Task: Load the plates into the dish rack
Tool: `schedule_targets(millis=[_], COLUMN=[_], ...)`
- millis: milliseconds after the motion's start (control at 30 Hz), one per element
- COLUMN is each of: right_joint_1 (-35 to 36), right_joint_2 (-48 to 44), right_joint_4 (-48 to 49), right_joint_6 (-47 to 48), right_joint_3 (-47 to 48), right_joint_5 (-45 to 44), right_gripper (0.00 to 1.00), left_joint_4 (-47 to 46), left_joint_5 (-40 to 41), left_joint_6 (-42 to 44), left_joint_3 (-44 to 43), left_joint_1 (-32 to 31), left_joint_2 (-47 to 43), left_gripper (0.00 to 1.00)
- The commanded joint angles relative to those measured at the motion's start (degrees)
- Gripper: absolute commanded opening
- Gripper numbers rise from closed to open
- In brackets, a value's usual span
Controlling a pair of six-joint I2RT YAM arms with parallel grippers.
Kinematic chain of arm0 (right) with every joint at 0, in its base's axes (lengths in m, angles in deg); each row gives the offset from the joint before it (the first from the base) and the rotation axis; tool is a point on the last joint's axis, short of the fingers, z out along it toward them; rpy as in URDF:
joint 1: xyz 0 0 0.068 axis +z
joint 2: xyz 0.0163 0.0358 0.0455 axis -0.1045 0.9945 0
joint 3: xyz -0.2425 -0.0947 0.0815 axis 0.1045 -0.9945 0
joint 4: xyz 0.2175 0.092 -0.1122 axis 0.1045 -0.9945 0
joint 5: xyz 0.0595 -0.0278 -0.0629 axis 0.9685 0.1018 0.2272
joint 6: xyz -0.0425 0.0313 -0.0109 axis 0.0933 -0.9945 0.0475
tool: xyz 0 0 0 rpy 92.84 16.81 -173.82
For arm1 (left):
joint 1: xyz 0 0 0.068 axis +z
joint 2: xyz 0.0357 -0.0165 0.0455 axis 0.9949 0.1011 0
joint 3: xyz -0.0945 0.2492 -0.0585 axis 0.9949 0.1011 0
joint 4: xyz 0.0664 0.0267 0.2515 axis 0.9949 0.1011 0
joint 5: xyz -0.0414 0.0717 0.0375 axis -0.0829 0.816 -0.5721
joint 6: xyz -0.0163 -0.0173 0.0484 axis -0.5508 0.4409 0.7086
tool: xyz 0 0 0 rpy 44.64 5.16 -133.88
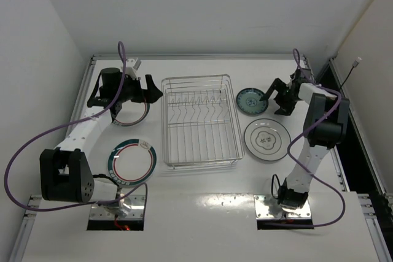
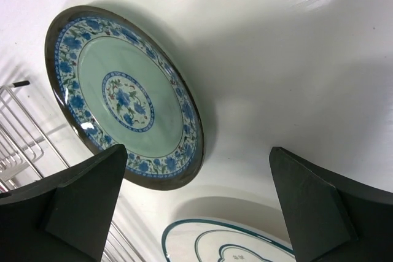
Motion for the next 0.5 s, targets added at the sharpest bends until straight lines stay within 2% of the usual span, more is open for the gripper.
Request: schedule_targets(millis=[0,67,133,233,267,333,367,433,467], right_joint_1=[-0.39,-0.92,-0.40,0.13,0.13,0.13,0.13,0.13,0.13], right_joint_2=[-0.15,1.70,2.31,3.63,4.16,4.78,4.78,3.65,2.68], right_joint_4=[0.46,1.25,2.65,3.27,3.27,2.75,2.74,1.52,1.51], right_joint_6=[0.44,0.44,-0.61,-1.23,-1.23,-1.23,-1.23,-1.23,-0.71], right_joint_3=[-0.65,-0.65,-0.65,-0.65,-0.13,-0.12,0.40,0.41,0.41], right_joint_5=[-0.88,2.11,2.64,3.34,3.35,3.87,3.35,1.86,1.33], right_gripper=[0.99,0.85,0.77,0.60,0.41,0.24,0.12,0.00,0.00], left_joint_4=[-0.64,-0.64,-0.64,-0.64,-0.64,-0.64,-0.64,-0.64,-0.11], left_joint_5=[0.00,0.00,0.00,0.00,0.00,0.00,0.00,0.00,0.00], left_joint_6=[0.69,0.69,0.69,0.69,0.69,0.69,0.69,0.69,0.69], left_joint_3=[-2.22,-2.22,-2.22,-2.22,-2.22,-2.22,-2.22,-2.22,-2.22], left_joint_1=[0.19,0.19,0.19,0.19,0.19,0.19,0.19,0.19,0.19], left_joint_2=[-0.06,-0.06,-0.06,-0.06,-0.06,-0.06,-0.06,-0.06,-0.06], left_gripper=[1.00,1.00,1.00,1.00,1.00,1.00,1.00,1.00,1.00])
